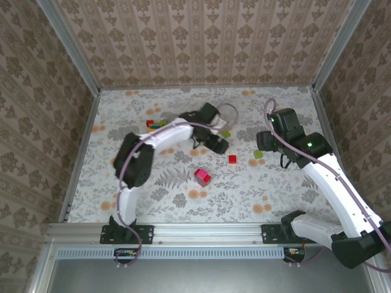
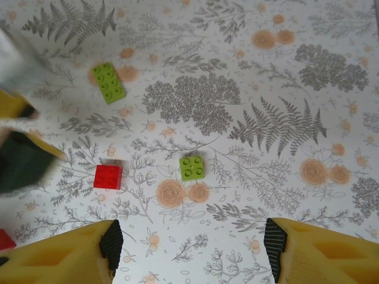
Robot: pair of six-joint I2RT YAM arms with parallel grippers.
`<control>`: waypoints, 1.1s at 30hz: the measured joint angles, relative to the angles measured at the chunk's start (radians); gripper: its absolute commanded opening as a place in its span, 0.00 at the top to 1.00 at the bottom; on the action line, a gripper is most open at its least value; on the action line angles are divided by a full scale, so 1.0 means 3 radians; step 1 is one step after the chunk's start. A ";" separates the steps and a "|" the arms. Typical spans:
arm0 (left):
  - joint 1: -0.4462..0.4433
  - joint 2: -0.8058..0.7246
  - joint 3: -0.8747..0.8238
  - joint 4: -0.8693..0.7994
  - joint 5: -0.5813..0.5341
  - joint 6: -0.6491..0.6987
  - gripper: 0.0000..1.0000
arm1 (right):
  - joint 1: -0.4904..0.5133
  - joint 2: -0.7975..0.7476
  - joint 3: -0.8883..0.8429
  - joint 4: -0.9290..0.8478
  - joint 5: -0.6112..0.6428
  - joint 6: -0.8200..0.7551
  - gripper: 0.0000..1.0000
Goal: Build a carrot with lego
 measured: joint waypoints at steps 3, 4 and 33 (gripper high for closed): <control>0.0366 -0.0641 -0.0264 0.0219 0.0164 -0.0047 0.09 | 0.0000 0.0277 0.0043 0.0011 -0.0154 -0.0023 0.29; 0.0445 -0.0863 -0.0328 0.0282 0.0203 -0.0047 0.09 | 0.0000 0.0418 0.0080 0.0023 -0.0221 -0.0037 0.29; 0.0266 -0.3901 -0.3415 0.1174 -0.0553 -0.0136 0.02 | 0.0024 0.3747 0.2556 -0.0161 -0.0978 -0.0904 0.30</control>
